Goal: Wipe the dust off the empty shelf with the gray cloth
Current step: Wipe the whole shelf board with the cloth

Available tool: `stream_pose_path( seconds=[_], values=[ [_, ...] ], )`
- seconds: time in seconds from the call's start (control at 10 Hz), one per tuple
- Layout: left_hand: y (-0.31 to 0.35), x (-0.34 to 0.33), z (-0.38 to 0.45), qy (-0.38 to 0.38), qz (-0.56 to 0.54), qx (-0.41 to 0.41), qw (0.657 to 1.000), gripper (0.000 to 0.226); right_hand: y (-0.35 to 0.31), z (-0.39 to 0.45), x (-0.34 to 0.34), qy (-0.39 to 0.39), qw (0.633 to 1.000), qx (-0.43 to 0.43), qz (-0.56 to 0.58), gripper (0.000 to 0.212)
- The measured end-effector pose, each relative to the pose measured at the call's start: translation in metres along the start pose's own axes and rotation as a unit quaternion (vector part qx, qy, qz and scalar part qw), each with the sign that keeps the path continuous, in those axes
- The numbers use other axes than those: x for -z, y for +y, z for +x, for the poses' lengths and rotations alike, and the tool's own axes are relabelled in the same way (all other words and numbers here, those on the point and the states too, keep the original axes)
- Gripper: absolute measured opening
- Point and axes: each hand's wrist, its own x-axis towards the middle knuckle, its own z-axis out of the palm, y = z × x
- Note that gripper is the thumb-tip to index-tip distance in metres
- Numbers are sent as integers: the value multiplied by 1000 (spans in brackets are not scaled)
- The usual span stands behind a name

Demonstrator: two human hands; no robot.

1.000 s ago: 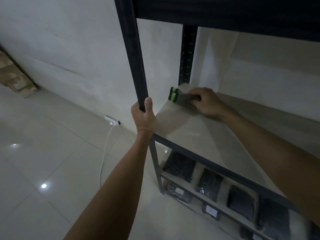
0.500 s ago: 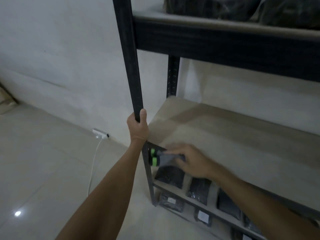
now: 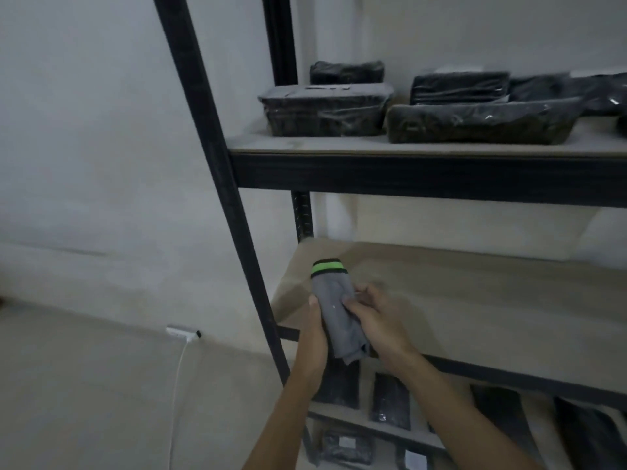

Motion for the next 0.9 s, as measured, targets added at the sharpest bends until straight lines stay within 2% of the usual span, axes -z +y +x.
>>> stream_pose_path(
  seconds=[0.1, 0.2, 0.3, 0.4, 0.5, 0.6, 0.7, 0.8, 0.9],
  values=[
    [20, -6, -17, -38, 8, -40, 998, 76, 11, 3, 2, 35, 980, 135, -142, 17],
    [27, -20, 57, 449, -41, -305, 839, 72, 27, 19, 11, 57, 910, 213, -351, 30],
    [40, -14, 76, 302, 171, -200, 916, 64, 35, 37, 27, 48, 855, 161, -491, 47],
    [57, -34, 89, -28, 406, -101, 908, 48, 24, 38, 68, 67, 850, 129, -506, 63],
    [94, -53, 149, 4, 517, -182, 836, 48, 31, 35, 134, 106, 820, 75, -557, 69],
    [104, -58, 208, -21, 667, -216, 712, 45, 42, 30, 191, 99, 788, 72, -604, 66],
    [94, -60, 237, -51, 738, -234, 630, 48, 46, 21, 217, 59, 748, 111, -652, 65],
    [80, -58, 242, -72, 764, -284, 575, 53, 52, 17, 223, 38, 722, 130, -679, 64],
    [76, -53, 231, -74, 791, -322, 515, 54, 54, 16, 222, 36, 721, 126, -680, 64]
  ],
)
